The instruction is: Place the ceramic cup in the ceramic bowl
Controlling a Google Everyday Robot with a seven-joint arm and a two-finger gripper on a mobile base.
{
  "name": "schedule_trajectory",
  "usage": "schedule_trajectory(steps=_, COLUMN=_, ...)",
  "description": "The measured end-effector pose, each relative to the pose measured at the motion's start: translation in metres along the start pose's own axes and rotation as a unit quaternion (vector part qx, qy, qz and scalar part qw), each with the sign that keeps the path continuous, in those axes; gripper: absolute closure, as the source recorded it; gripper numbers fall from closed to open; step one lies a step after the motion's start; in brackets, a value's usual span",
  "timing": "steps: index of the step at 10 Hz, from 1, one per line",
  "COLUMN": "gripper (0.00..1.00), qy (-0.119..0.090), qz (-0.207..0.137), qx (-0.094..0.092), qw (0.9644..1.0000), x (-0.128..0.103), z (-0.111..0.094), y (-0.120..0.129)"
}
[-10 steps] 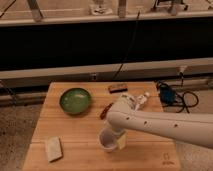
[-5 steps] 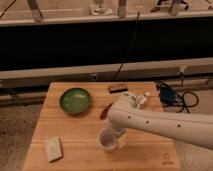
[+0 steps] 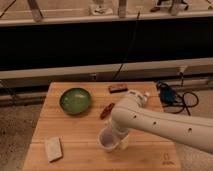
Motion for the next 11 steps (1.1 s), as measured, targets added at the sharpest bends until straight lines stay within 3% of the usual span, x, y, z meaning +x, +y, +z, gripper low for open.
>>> schedule_trajectory(steps=4, gripper=0.2, qy=-0.014, qz=-0.028, qx=-0.004, qw=0.9995, x=-0.016, z=-0.002, y=0.027)
schedule_trajectory(steps=10, gripper=0.21, qy=-0.02, qz=-0.043, qx=-0.024, qw=0.9986, x=-0.024, z=0.036, y=0.036)
schedule_trajectory(steps=11, gripper=0.27, qy=-0.017, qz=-0.039, qx=-0.026, qw=0.9988, x=-0.021, z=0.039, y=0.037)
